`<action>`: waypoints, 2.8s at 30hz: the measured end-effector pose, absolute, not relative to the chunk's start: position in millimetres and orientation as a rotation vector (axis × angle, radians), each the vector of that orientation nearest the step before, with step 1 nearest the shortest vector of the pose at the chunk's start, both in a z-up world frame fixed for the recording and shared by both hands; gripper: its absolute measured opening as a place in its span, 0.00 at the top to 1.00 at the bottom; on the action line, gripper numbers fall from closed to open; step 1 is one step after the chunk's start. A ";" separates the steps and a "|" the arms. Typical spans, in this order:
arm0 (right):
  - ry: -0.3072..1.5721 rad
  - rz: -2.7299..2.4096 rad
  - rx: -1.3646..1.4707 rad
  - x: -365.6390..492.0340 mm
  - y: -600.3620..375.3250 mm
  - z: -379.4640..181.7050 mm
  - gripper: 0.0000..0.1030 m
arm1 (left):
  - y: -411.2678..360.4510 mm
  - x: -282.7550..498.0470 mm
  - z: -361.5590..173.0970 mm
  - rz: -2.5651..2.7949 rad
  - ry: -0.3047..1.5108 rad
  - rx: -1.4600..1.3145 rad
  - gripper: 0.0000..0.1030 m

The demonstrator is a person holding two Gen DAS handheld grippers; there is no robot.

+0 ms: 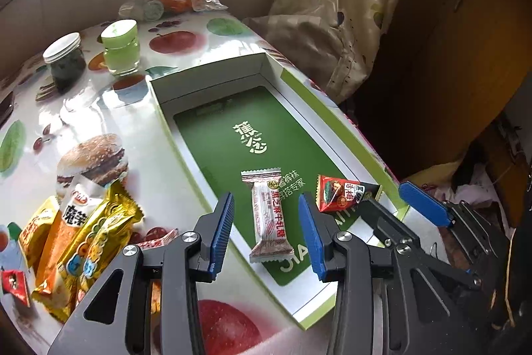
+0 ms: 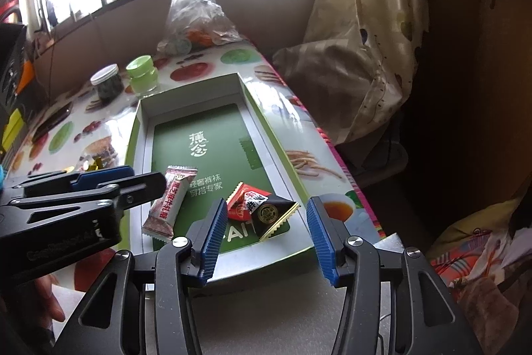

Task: Organize snacks
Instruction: 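Open right gripper over the green box while left gripper releases its bar, then move both open grippers back over the snack pile, then grasp a gold-wrapped bar with right gripper while left gripper grasps yellow-blue bar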

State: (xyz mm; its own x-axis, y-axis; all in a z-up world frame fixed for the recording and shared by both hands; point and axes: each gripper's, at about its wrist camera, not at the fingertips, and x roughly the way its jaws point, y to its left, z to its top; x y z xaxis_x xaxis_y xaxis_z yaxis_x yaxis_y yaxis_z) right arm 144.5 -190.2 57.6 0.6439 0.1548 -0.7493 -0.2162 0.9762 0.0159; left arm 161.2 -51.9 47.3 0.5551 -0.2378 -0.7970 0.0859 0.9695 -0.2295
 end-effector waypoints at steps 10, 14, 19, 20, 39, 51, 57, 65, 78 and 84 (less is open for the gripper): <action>0.813 0.211 -0.048 130.9 -186.6 73.8 0.52 | -33.9 138.4 62.5 -0.159 0.911 -0.169 0.59; 0.808 0.230 -0.035 125.0 -180.1 77.3 0.51 | -23.6 128.6 65.9 -0.128 0.894 -0.162 0.59; 0.799 0.255 -0.037 116.8 -170.0 79.6 0.51 | -7.0 115.7 67.6 -0.085 0.879 -0.159 0.58; 0.798 0.262 -0.036 115.5 -167.5 80.0 0.51 | -4.8 113.8 67.8 -0.080 0.876 -0.158 0.58; 0.826 0.391 -0.049 97.1 -119.1 72.2 0.50 | 53.3 78.1 53.6 0.049 0.869 -0.200 0.58; 0.874 0.499 -0.097 94.2 -78.9 55.9 0.50 | 87.4 58.2 44.3 0.109 0.875 -0.241 0.58; 0.897 0.552 -0.083 98.7 -57.8 52.4 0.50 | 105.5 51.5 38.9 0.150 0.884 -0.263 0.58; 0.930 0.599 -0.066 106.9 -28.4 45.4 0.50 | 126.3 45.6 33.1 0.183 0.887 -0.293 0.58; 0.985 0.610 0.008 125.4 -7.0 34.1 0.50 | 141.3 42.4 27.5 0.202 0.891 -0.320 0.58; 0.985 0.609 0.038 129.0 -8.9 33.6 0.63 | 141.4 43.4 26.4 0.202 0.894 -0.324 0.58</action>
State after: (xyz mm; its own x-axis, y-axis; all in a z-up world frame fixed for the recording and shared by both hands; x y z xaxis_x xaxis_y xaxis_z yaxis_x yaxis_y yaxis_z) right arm 129.0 -8.9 33.6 0.4014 0.4979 -0.7687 -0.4646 0.8340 0.2976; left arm 43.4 141.4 26.4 0.6116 0.0383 -0.7902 -0.3056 0.9327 -0.1913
